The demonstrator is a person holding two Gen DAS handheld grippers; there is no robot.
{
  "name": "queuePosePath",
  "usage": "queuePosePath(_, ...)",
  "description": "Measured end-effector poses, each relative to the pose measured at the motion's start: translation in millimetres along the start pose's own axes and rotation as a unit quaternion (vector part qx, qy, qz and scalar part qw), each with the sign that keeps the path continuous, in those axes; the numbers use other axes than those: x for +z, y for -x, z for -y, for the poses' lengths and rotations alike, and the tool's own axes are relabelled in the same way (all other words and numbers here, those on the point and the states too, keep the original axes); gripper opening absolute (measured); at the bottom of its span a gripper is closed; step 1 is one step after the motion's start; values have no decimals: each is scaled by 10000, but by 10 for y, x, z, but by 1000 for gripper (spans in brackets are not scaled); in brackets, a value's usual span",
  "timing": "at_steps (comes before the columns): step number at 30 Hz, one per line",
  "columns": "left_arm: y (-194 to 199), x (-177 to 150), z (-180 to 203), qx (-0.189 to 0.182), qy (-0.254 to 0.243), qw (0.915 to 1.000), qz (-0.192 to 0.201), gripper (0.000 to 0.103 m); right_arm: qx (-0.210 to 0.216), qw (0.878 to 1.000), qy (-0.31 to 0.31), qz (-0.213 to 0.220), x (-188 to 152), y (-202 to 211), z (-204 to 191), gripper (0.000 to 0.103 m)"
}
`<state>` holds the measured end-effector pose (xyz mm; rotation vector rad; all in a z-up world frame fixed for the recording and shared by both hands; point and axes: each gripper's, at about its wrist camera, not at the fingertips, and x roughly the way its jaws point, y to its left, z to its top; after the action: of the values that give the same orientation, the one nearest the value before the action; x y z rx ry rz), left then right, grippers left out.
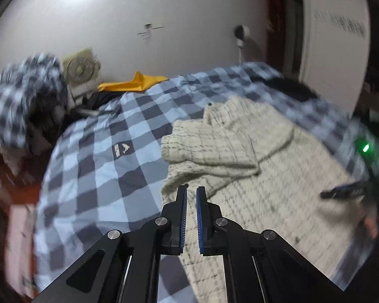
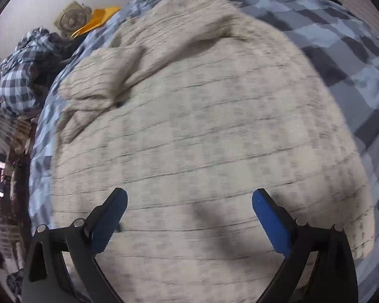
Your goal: Fold small clothes
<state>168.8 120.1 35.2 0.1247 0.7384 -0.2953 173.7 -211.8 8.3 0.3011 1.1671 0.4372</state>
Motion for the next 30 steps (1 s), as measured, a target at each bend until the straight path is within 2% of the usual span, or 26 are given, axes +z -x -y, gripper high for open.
queuePosePath(2,31,28,-188,104,206,9995,214,5,108,9991,337,-252,238,-84,-431,97)
queuePosePath(4,53,60,-362,257,334,9988,249,5,280,9966,678,-386,516,-194,-933,97)
queuePosePath(6,103,78,-565,6,717,9967,375,5,364,9934,1023,-361,795,-315,-1438,97)
queuePosePath(9,126,68,-740,116,894,9947,487,5,224,9879,1530,-158,1128,-513,-2087,97)
queuePosePath(12,129,33,-846,-13,1070,9933,444,5,-450,9758,2139,-107,1381,-888,-2656,97)
queuePosePath(13,110,29,-853,-82,1085,9932,410,5,-766,9676,2405,-100,1422,-1049,-2829,97)
queuePosePath(15,75,18,-834,-225,1078,9935,277,6,-1104,9537,2796,-42,1458,-1260,-3023,97)
queuePosePath(17,0,14,-785,-306,1050,9939,156,8,-1573,9333,3229,31,1470,-1532,-3225,97)
queuePosePath(18,-22,9,-765,-357,1021,9940,131,23,-1843,9202,3453,33,1459,-1655,-3296,97)
queuePosePath(19,-50,-2,-757,-394,987,9943,112,75,-2174,9056,3642,44,1462,-1790,-3341,97)
queuePosePath(20,-81,-22,-739,-391,910,9951,68,103,-2419,8964,3713,37,1462,-1878,-3362,97)
queuePosePath(21,-100,-32,-732,-382,891,9952,119,103,-2580,8924,3702,2,1498,-1916,-3342,96)
queuePosePath(22,-144,-45,-740,-477,944,9943,109,103,-2542,8982,3585,-80,1550,-1954,-3296,78)
queuePosePath(23,-189,-54,-760,-639,1052,9923,102,103,-2422,9095,3374,-181,1619,-1973,-3235,38)
queuePosePath(24,-213,-61,-782,-662,1128,9914,101,103,-2230,9233,3116,-251,1692,-1950,-3157,25)
queuePosePath(25,-235,-62,-798,-572,1174,9914,78,103,-1855,9405,2837,-231,1777,-1841,-3086,21)
queuePosePath(26,-275,-71,-797,-433,1194,9919,3,103,-1645,9481,2717,-144,1842,-1733,-3052,16)
queuePosePath(27,-272,-77,-806,-393,1230,9916,-19,103,-1456,9537,2631,-32,1913,-1601,-3060,15)
queuePosePath(30,-308,-115,-904,-615,1724,9831,14,103,-459,9768,2089,147,2129,-1031,-3034,14)
